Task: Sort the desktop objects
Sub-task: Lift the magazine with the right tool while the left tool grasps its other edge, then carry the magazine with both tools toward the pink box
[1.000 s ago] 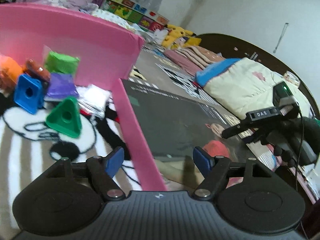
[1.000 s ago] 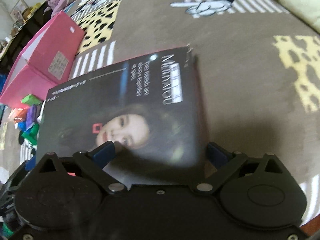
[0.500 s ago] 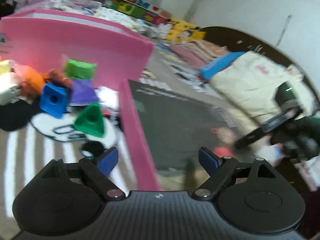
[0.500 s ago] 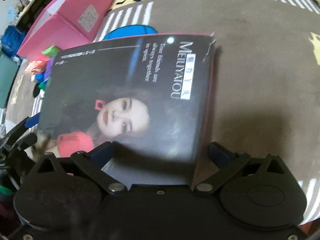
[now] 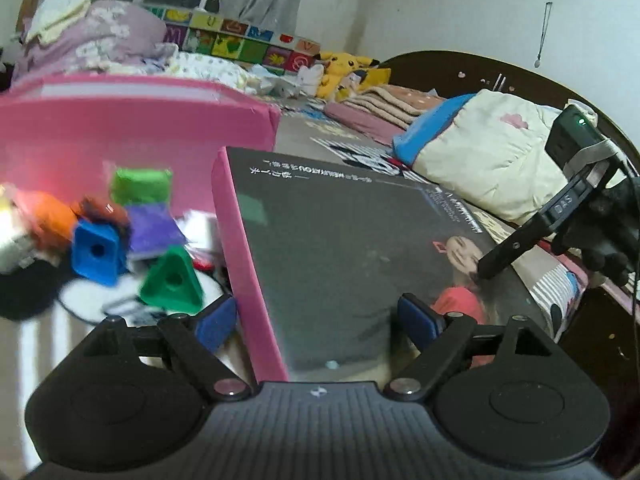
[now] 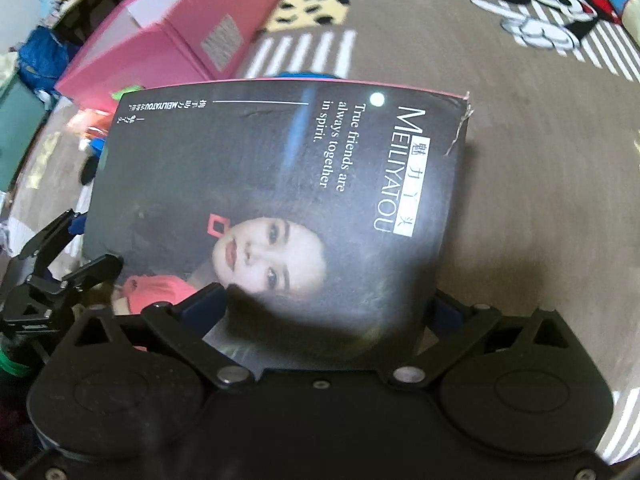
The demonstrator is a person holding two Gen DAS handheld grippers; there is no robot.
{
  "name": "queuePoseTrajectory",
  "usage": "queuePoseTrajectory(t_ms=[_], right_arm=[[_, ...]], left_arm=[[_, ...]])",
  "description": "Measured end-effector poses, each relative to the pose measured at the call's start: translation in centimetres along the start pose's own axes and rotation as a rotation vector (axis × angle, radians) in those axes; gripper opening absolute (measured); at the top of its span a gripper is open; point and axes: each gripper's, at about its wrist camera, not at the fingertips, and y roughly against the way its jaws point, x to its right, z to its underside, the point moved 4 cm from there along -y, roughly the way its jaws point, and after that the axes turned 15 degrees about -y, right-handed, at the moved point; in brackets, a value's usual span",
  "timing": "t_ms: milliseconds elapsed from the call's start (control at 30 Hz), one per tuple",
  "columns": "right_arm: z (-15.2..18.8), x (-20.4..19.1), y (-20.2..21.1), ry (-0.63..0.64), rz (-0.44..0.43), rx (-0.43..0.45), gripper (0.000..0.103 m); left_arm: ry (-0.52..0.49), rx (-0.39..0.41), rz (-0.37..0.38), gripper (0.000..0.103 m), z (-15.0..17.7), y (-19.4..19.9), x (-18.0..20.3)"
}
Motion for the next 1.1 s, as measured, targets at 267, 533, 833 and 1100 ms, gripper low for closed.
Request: queuePoseTrajectory(t_ms=[267, 533, 833, 1100], right_arm=[[-1.5, -4.7, 1.9, 0.072, -0.012, 0.071, 0.103], [-2.0, -10.8, 2.7, 0.170, -0.044, 0.090, 0.103], [-3.2, -16.5, 2.0, 0.229, -0.068, 0.126, 0.103], [-3.4, -21.1, -0.2, 0.219, -0.121, 0.063, 0.103]], left_arm=[[0.070, 0.004, -0.063, 0.087, -0.6, 3.2, -1.7], [0.168, 0.010, -0.171, 0.087, -1.2, 7.5, -5.6], [0.237, 0.007, -0.266, 0.087, -1.0, 11.1, -9.0], [0.262, -0.008, -0.334, 0.088, -0.7, 14.5, -12.2]])
